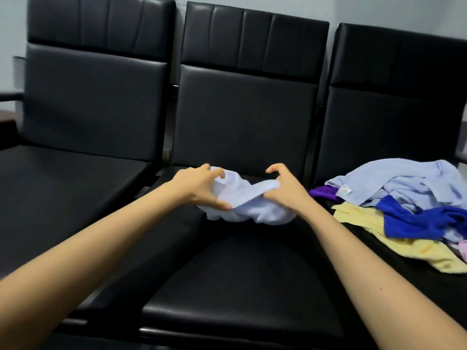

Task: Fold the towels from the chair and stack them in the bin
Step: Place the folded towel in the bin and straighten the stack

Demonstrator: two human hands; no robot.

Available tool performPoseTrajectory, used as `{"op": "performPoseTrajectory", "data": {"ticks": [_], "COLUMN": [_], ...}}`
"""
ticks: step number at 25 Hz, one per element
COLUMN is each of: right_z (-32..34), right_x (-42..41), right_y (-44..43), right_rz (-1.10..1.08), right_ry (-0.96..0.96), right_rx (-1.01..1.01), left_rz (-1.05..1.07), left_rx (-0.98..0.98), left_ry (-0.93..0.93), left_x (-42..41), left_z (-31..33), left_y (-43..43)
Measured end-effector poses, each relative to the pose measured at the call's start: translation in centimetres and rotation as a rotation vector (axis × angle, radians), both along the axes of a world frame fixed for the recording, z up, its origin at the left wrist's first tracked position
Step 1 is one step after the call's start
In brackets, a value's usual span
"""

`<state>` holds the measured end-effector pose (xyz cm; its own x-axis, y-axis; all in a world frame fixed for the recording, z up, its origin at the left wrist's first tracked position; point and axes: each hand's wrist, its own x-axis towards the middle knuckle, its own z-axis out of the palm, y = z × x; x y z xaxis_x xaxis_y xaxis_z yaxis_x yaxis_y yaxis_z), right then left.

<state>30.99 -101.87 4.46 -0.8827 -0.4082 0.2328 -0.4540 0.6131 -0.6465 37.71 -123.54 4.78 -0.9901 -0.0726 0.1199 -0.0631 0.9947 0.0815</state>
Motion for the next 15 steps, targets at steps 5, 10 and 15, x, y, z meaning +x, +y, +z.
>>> {"op": "performPoseTrajectory", "data": {"ticks": [5, 10, 15], "right_z": [-1.8, -1.7, -1.1], "right_x": [0.7, -0.2, 0.7], "right_y": [2.0, 1.5, 2.0], "right_rz": [-0.159, -0.141, -0.022], "right_ry": [0.065, -0.424, -0.570], "right_rx": [0.772, -0.496, -0.618], "left_rz": [-0.105, -0.252, -0.140], "left_rx": [0.455, 0.719, 0.209], "left_ry": [0.215, 0.157, -0.068], "left_x": [-0.7, -0.1, 0.3], "left_z": [-0.3, 0.0, -0.2], "left_y": [-2.3, -3.1, -3.5]}}
